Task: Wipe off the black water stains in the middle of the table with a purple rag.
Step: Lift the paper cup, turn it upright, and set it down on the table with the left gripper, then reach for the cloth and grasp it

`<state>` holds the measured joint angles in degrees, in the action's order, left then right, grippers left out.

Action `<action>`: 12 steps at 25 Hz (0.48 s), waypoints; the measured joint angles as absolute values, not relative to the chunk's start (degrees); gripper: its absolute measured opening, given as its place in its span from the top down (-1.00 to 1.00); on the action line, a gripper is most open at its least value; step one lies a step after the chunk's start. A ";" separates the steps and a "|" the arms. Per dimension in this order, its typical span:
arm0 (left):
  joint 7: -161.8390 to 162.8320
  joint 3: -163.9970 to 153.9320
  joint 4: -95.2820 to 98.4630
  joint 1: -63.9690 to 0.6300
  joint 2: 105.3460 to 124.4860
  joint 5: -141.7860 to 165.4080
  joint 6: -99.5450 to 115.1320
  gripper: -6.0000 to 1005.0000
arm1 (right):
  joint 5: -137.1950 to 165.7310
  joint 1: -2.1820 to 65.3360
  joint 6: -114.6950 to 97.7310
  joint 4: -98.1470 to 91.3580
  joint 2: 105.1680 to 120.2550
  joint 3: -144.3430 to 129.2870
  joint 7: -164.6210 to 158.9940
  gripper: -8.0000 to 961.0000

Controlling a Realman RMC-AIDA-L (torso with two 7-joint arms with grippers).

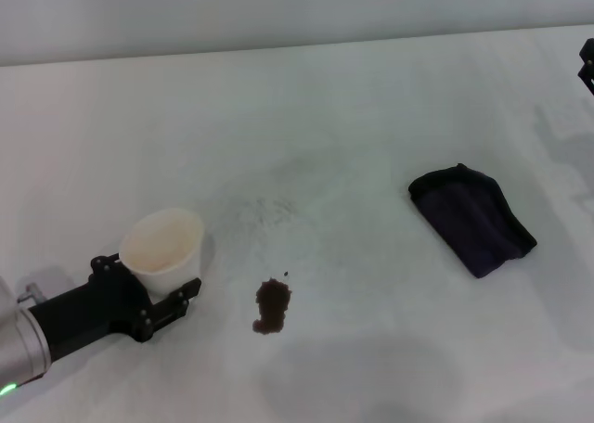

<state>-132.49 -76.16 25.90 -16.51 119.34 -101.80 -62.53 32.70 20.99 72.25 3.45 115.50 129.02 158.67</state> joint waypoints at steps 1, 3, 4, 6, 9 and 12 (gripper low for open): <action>-132.79 -76.17 25.90 -16.40 119.37 -101.96 -62.53 -0.15 | 32.70 20.99 72.13 3.47 115.49 129.02 158.71 -0.65; -134.18 -76.24 25.91 -15.90 119.45 -103.00 -62.53 -0.14 | 32.70 21.03 71.96 3.50 115.49 129.02 158.79 -0.65; -134.81 -76.24 25.89 -15.74 119.45 -103.60 -62.43 -0.15 | 32.70 21.05 71.93 3.51 115.49 129.02 158.79 -0.64; -136.17 -76.23 25.81 -15.43 119.45 -104.87 -62.10 -0.15 | 32.70 21.06 71.91 3.51 115.48 129.02 158.80 -0.64; -136.74 -76.22 25.72 -15.28 119.44 -105.52 -61.82 -0.28 | 32.70 21.07 71.89 3.52 115.49 129.00 158.80 -0.64; -137.11 -76.22 25.61 -15.28 119.44 -105.59 -61.81 -0.53 | 32.70 21.05 71.89 3.52 115.49 128.94 158.82 -0.64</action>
<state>-137.11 -76.22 25.61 -15.28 119.44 -105.59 -61.81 32.70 21.05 71.89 3.52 115.49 128.94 158.82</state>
